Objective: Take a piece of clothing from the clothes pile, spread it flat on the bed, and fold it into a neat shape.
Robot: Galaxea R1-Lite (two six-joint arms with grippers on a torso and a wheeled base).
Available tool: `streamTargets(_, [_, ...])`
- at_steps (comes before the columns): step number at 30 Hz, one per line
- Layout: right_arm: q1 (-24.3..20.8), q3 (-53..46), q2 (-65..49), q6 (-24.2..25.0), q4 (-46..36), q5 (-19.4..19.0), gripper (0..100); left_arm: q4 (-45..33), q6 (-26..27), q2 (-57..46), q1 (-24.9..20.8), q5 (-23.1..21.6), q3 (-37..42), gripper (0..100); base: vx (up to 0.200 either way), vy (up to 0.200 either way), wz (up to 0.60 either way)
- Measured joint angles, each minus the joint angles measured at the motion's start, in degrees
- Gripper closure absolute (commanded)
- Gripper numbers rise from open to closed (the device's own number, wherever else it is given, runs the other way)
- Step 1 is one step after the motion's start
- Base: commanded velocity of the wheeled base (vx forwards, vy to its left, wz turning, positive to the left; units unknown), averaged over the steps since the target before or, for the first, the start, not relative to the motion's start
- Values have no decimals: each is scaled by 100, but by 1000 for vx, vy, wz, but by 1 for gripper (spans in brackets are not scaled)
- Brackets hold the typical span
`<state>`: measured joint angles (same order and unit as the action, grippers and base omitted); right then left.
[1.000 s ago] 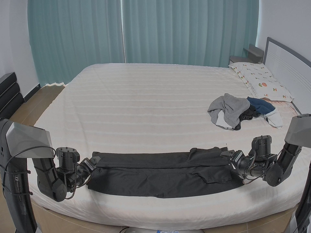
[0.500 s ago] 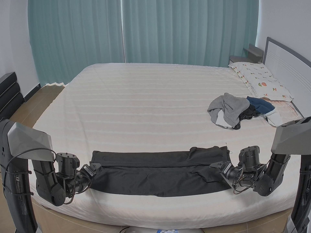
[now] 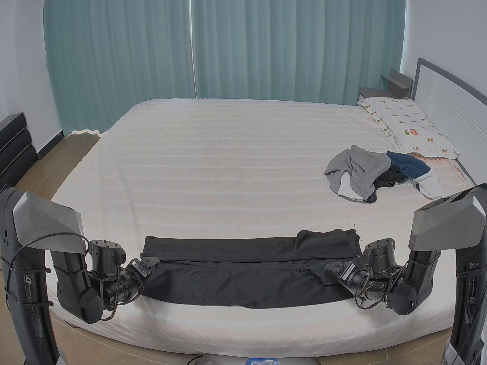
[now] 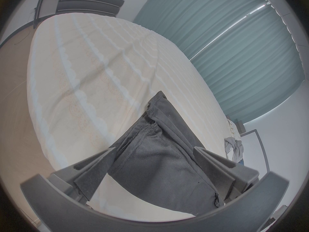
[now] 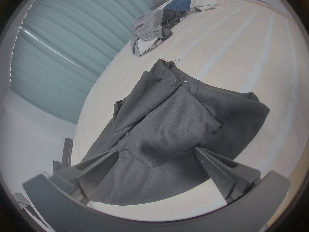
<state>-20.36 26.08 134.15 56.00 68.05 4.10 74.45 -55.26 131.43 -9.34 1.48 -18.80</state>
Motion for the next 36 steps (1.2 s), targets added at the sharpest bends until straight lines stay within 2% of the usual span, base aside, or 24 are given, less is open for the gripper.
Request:
streamTargets(17, [11,438,318,-151,-118,123,0,-2,0,9,0,-2,-2,0,0,0,0])
streamTargets(18, [13,449,328,-151,-121,126,100,-2,0,11,0,0,-5,0,0,0,0])
streamTargets(36, [33,96,144,-91,-48,105,100,-5,-16,11,5,0,0,0,0,0,0])
